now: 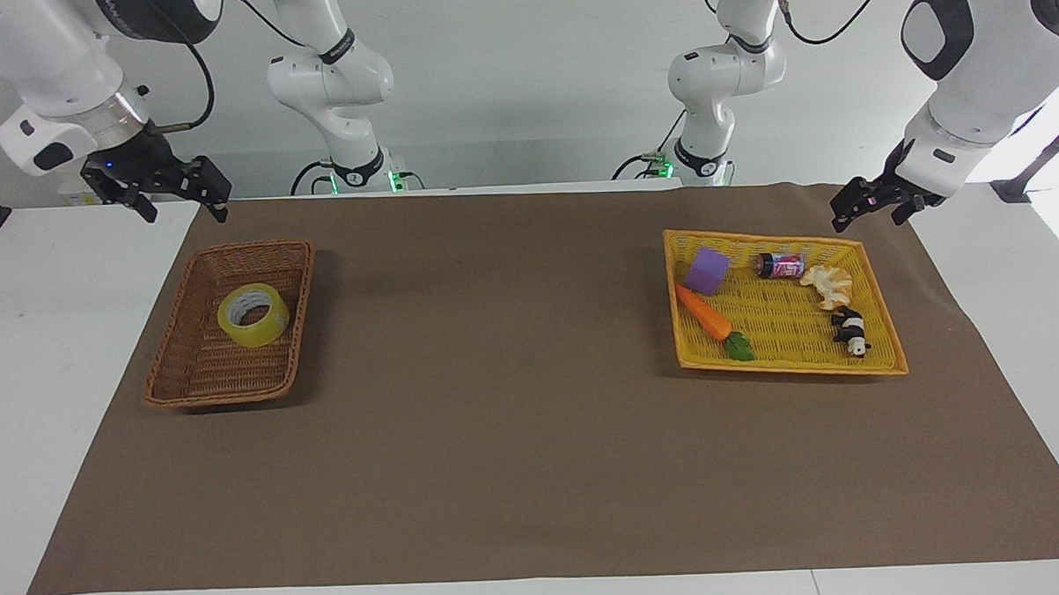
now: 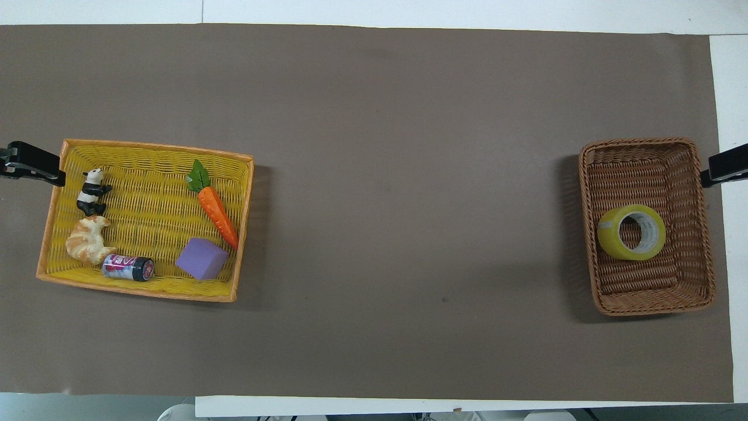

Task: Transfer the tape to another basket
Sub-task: 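Open the right gripper and withdraw it from the tape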

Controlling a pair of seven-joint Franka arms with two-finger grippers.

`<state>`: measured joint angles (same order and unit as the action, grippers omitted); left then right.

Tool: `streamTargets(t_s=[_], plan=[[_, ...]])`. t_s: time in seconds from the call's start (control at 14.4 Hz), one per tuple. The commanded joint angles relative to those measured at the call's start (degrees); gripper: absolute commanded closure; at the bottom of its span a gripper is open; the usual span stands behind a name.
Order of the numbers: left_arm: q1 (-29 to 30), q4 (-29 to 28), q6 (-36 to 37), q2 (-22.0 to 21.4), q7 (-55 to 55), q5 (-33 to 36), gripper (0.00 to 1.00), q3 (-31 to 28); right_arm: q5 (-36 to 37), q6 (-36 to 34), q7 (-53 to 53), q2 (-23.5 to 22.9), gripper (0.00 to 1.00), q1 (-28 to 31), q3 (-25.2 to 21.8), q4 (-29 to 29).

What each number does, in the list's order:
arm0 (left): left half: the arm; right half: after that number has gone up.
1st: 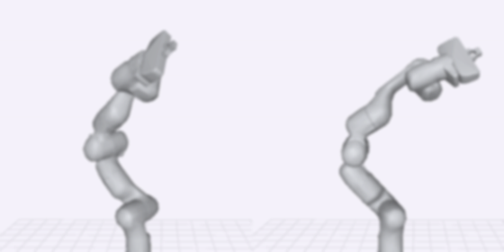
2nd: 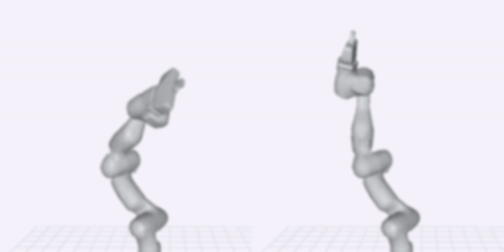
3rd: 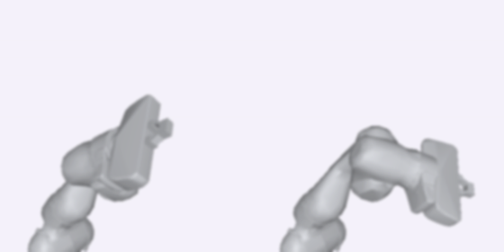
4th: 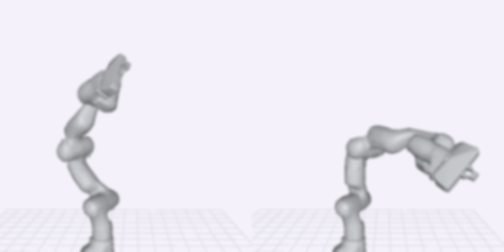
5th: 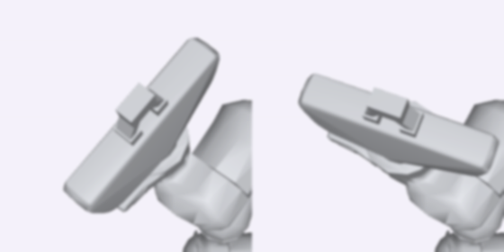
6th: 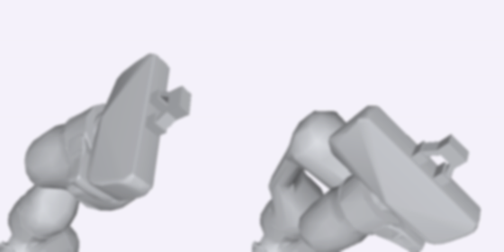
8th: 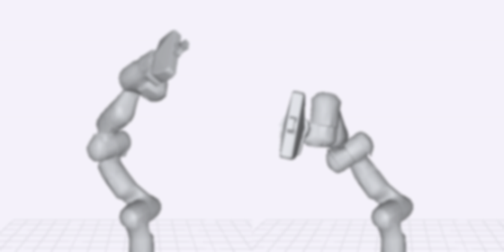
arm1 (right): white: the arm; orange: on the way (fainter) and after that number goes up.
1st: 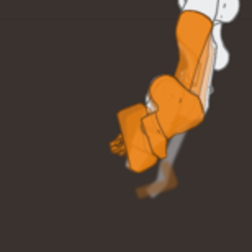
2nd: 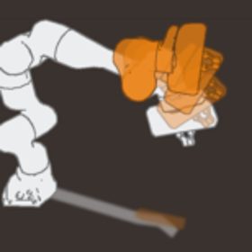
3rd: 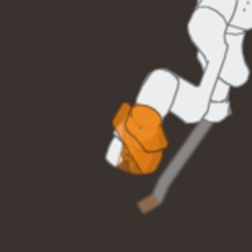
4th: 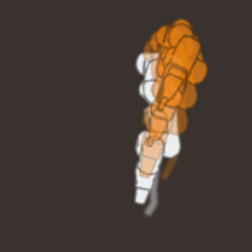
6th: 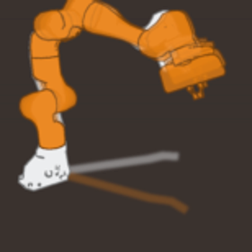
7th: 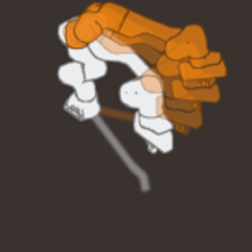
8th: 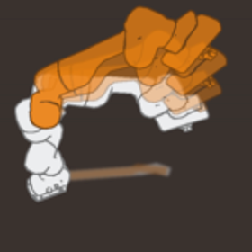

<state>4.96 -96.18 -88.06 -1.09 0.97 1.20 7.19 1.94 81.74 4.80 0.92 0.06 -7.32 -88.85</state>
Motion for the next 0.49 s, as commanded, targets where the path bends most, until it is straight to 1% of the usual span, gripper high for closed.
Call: streamTargets(t_s=[0.0,0.28,0.42], plan=[[-0.03,-0.23,0.78,-0.58,-0.18,1.17,0.01,-0.08,0.52,-1.23,0.03,-0.57,0.0,-0.67,-0.51,1.31],[-0.03,-0.23,0.78,-0.58,-0.18,1.17,0.01,-0.08,0.52,-1.32,0.03,0.05,0.0,-0.67,-0.59,-0.18],[-0.03,-0.23,0.78,-0.58,-0.18,1.17,0.01,-0.08,0.52,-1.32,0.21,-0.13,0.0,-0.67,-0.59,0.08]])
